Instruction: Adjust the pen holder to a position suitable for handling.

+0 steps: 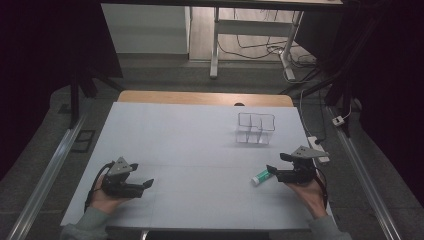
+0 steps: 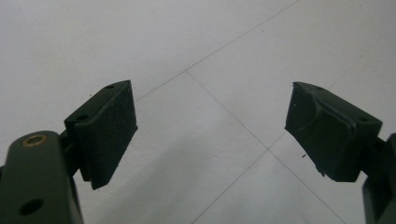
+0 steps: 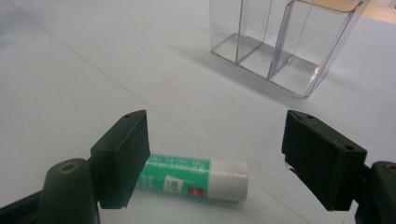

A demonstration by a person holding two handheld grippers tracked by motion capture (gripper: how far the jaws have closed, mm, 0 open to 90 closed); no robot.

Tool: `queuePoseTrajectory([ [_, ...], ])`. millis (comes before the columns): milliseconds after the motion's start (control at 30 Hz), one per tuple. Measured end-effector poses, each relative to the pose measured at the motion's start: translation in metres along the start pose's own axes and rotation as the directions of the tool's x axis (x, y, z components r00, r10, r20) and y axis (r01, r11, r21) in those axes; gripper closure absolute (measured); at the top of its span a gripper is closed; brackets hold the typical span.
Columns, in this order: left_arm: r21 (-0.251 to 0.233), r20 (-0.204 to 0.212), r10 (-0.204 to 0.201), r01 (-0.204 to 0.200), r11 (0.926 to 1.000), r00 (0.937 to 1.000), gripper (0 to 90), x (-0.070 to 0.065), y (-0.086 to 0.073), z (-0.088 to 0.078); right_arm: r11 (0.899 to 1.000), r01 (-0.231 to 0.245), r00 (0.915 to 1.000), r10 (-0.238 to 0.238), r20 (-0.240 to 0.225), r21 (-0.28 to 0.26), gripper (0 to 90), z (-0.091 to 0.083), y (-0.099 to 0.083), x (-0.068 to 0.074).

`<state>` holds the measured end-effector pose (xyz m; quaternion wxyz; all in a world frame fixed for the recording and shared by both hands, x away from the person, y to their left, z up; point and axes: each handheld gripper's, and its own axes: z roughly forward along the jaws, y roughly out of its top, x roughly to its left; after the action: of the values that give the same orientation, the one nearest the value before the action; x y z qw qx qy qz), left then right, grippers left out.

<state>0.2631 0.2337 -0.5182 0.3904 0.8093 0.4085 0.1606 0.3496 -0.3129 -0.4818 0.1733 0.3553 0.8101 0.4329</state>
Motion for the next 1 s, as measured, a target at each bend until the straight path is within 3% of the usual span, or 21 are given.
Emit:
queuePoseTrajectory([
  [400, -0.001, -0.006, 0.007, -0.007, 1.0000, 1.0000, 16.4, -0.001, 0.001, 0.000, 0.998, -0.058, 0.9962, 0.057, 0.065, 0.009, 23.4, 0.003, 0.010, -0.024],
  [500, -0.001, -0.006, 0.007, -0.007, 1.0000, 1.0000, 16.3, -0.001, 0.001, 0.000, 0.998, -0.070, 0.9913, 0.069, 0.111, -0.003, 23.2, 0.002, 0.013, -0.031],
  [733, 0.000, -0.013, 0.006, -0.006, 1.0000, 0.9999, 16.3, 0.000, 0.002, 0.001, 0.996, -0.093, 0.9872, 0.092, 0.130, -0.003, 26.8, 0.006, 0.021, -0.046],
  [833, 0.000, -0.014, 0.007, -0.007, 1.0000, 0.9999, 16.3, -0.001, 0.002, 0.001, 0.995, -0.095, 0.9817, 0.094, 0.165, -0.006, 27.8, 0.008, 0.025, -0.052],
  [1000, 0.004, -0.015, 0.011, -0.011, 0.9999, 0.9998, 16.3, -0.001, 0.002, 0.001, 0.992, -0.124, 0.9788, 0.126, 0.161, -0.027, 31.0, 0.008, 0.026, -0.061],
])
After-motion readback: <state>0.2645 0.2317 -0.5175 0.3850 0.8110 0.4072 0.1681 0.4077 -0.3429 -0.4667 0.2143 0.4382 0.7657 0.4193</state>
